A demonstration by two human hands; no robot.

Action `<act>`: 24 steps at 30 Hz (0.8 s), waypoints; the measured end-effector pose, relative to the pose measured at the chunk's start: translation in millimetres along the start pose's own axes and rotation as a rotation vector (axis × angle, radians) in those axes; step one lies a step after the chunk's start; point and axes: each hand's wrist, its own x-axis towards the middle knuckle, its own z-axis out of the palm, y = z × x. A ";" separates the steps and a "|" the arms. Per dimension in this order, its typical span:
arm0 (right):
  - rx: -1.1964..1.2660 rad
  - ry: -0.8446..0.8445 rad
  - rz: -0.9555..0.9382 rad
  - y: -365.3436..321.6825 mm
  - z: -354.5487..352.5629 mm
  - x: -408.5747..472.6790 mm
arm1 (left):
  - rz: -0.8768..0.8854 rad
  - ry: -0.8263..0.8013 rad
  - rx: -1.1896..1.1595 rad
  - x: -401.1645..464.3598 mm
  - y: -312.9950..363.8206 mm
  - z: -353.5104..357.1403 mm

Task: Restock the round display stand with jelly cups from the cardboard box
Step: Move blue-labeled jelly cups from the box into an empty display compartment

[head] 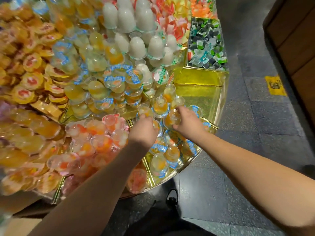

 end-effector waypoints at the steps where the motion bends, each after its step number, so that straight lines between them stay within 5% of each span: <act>1: 0.003 0.006 -0.001 -1.1 2.5 0.6 | -0.003 0.000 0.003 0.1 0.1 1.3; 24: 0.181 0.023 0.066 5.2 19.9 -9.0 | -0.015 0.122 -0.315 -5.6 -7.1 24.7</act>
